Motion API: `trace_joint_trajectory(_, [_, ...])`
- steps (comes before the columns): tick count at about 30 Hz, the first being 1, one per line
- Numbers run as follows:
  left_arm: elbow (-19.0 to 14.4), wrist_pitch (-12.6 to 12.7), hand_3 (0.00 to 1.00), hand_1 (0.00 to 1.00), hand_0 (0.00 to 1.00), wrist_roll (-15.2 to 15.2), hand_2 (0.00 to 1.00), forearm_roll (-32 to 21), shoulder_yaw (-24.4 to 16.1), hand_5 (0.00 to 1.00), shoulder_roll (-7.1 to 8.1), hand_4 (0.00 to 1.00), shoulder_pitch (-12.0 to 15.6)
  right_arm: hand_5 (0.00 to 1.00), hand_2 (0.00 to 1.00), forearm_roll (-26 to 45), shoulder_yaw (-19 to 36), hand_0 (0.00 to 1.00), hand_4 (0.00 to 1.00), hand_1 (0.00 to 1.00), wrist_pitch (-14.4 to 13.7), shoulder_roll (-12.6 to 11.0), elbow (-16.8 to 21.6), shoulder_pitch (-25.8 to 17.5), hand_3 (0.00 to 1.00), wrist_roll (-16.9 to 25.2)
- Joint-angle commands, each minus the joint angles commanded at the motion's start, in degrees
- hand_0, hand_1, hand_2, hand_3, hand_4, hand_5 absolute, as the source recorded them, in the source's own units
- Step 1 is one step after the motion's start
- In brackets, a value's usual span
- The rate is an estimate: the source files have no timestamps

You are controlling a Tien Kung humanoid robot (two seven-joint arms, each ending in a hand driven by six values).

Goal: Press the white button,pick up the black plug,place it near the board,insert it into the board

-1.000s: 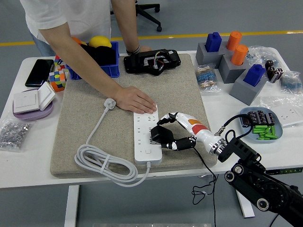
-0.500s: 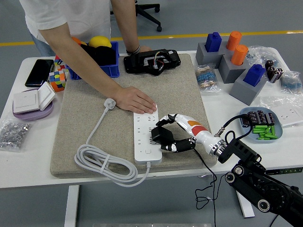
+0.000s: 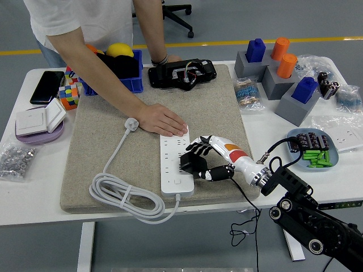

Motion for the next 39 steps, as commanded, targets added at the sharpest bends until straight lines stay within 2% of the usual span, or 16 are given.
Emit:
trace_joint_trajectory(29, [0.0,0.03,0.578,0.496,0.466,0.0,0.512,-0.03,-0.01,0.262,-0.04,0.597,-0.02,0.002,0.47,-0.07,-0.28,0.466,0.833,0.423,0.74,-0.56,0.69,-0.41,0.592,0.51])
trace_joint_trajectory(30, [0.0,0.04,0.578,0.496,0.466,-0.02,0.512,-0.03,-0.04,0.262,-0.04,0.596,0.0,0.002,0.501,-0.19,-0.22,0.487,0.825,0.466,0.82,-0.56,0.74,-0.39,0.598,0.51])
trace_joint_trajectory(35, [0.0,0.03,0.578,0.496,0.466,-0.01,0.512,-0.02,-0.12,0.262,-0.05,0.596,0.04,0.002,0.501,0.09,-0.02,0.487,0.825,0.466,1.47,-0.58,0.87,-0.34,0.598,0.54])
trace_joint_trajectory(36, [0.0,0.04,0.578,0.496,0.466,-0.01,0.512,-0.03,-0.13,0.261,-0.05,0.595,0.03,0.002,0.557,0.17,-0.04,0.509,0.857,0.519,1.55,-0.58,0.9,-0.33,0.608,0.59])
trace_joint_trajectory(39, [0.0,0.04,0.578,0.496,0.466,-0.03,0.512,-0.12,-0.05,0.261,-0.03,0.595,-0.01,0.002,0.557,0.52,-0.06,0.509,0.857,0.519,1.84,-0.55,0.99,-0.29,0.608,0.72])
